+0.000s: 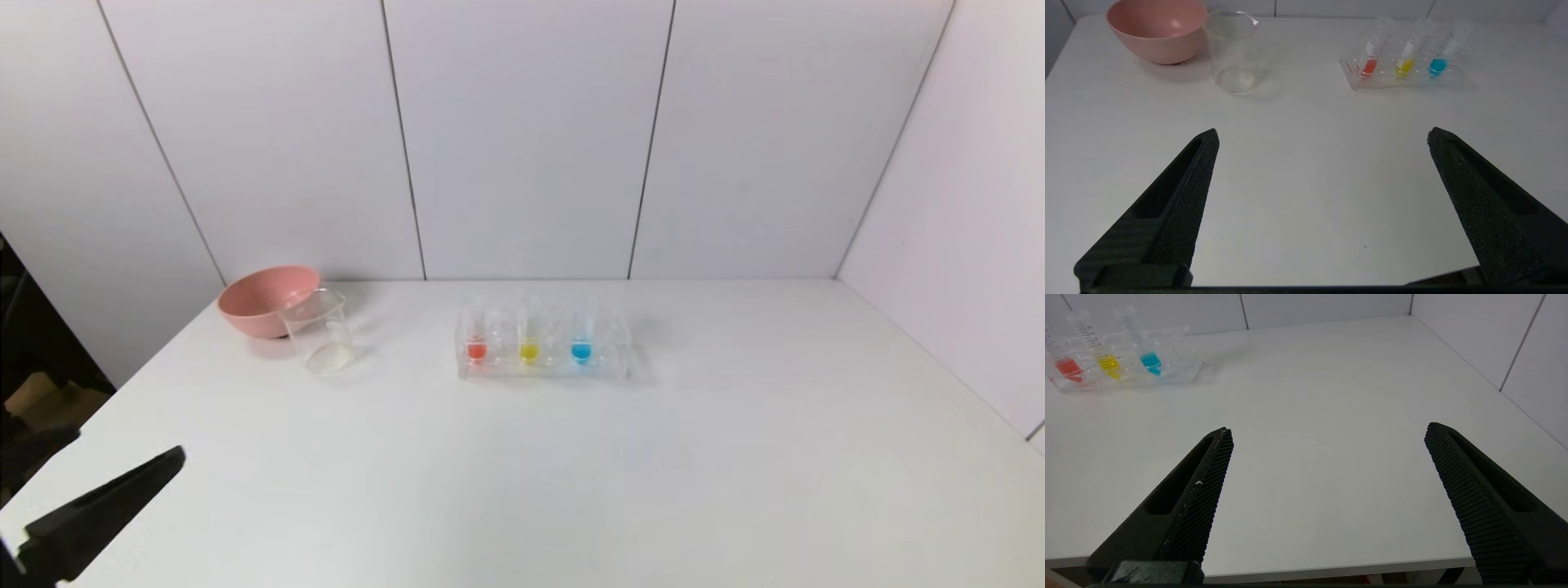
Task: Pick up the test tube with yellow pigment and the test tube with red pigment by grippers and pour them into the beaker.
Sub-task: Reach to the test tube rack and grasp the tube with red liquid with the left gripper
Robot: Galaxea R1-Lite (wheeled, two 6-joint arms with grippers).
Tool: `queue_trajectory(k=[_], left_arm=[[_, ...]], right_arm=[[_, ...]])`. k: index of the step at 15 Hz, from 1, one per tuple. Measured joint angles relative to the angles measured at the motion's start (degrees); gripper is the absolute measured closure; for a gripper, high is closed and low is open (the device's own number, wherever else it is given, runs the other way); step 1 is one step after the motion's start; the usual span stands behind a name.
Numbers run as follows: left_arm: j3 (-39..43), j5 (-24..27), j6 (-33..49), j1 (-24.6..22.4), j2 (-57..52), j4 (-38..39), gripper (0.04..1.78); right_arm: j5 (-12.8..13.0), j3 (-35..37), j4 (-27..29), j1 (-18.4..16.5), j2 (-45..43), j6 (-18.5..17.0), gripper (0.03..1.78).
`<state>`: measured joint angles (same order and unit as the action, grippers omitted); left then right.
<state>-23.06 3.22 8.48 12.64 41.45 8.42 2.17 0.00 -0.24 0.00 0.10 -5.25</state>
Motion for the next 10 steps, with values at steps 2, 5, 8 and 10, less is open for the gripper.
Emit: queue_trajectory(k=[2, 5, 8, 10], left_arm=[[-3.19, 0.50, -0.02, 3.51, 9.81, 2.35, 0.04], [-6.92, -0.68, 1.05, 8.74, 22.83, 7.28, 0.04], [-11.13, -7.09, 5.46, 15.03, 34.73, 11.82, 0.04], [-14.47, -12.42, 7.55, 18.77, 42.20, 14.62, 0.04]], right_arm=[[0.02, 0.00, 0.00, 0.00, 0.00, 0.00, 0.10], [0.02, 0.00, 0.00, 0.00, 0.00, 0.00, 0.10], [0.00, 0.00, 0.02, 0.00, 0.00, 0.00, 0.10], [0.02, 0.00, 0.00, 0.00, 0.00, 0.00, 0.10]])
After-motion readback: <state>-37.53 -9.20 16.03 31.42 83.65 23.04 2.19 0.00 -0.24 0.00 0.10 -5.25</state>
